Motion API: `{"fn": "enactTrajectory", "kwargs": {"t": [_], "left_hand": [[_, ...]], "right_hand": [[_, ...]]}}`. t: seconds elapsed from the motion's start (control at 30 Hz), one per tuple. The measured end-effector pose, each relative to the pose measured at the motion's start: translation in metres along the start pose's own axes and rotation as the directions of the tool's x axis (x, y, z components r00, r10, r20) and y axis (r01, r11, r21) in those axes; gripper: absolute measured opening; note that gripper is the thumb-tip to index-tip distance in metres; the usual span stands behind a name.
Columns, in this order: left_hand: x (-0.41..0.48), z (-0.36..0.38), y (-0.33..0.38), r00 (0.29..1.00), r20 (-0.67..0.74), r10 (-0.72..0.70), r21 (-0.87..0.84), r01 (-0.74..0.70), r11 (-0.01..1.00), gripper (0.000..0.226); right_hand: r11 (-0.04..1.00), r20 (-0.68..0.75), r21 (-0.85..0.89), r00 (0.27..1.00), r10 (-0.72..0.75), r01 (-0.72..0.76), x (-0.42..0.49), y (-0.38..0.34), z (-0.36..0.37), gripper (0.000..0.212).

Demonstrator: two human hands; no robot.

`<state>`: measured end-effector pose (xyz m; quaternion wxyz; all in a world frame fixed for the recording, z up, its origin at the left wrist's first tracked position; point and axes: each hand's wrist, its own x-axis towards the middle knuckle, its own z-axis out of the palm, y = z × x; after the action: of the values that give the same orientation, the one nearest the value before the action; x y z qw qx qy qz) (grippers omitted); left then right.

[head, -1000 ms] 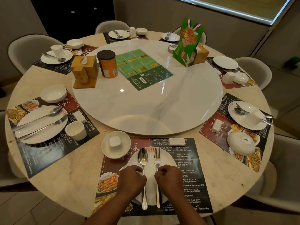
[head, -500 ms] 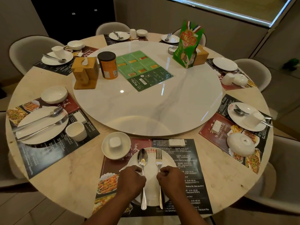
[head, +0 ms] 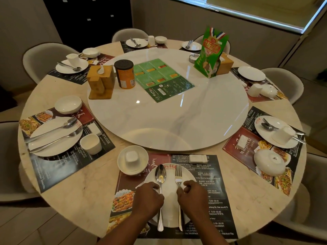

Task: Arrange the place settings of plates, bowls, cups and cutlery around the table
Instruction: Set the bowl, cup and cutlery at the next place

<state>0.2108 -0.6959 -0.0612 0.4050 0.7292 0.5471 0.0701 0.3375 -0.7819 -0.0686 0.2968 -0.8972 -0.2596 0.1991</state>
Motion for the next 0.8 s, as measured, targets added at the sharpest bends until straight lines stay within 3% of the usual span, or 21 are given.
{"fn": "enactTrajectory", "kwargs": {"t": [0.13,0.23,0.33,0.43,0.57,0.8], "left_hand": [[0.001,-0.010,-0.005,0.999,-0.045,-0.018,-0.061,0.015,0.998,0.028],[0.006,-0.029,-0.011,0.982,-0.188,-0.001,-0.095,-0.017,0.995,0.015],[0.015,-0.055,-0.019,0.949,-0.308,-0.059,-0.147,0.014,0.989,0.015],[0.031,-0.075,-0.029,0.913,-0.370,-0.171,-0.223,0.091,0.971,0.028],[0.054,-0.090,-0.042,0.920,-0.258,-0.295,-0.335,0.202,0.921,0.058],[0.064,-0.096,-0.047,0.967,-0.110,-0.230,-0.387,0.171,0.906,0.057]], "right_hand": [[0.973,-0.063,-0.025,0.971,-0.229,0.228,0.007,-0.024,0.003,0.026],[0.907,-0.004,-0.024,0.908,-0.420,0.420,0.018,-0.062,0.010,0.024],[0.823,0.130,-0.015,0.817,-0.562,0.568,0.025,-0.102,0.018,0.042],[0.795,0.329,-0.045,0.761,-0.560,0.605,0.034,-0.127,0.034,0.063],[0.757,0.496,-0.130,0.703,-0.510,0.641,0.049,-0.140,0.058,0.078],[0.732,0.500,-0.122,0.678,-0.539,0.671,0.057,-0.149,0.076,0.074]]}}
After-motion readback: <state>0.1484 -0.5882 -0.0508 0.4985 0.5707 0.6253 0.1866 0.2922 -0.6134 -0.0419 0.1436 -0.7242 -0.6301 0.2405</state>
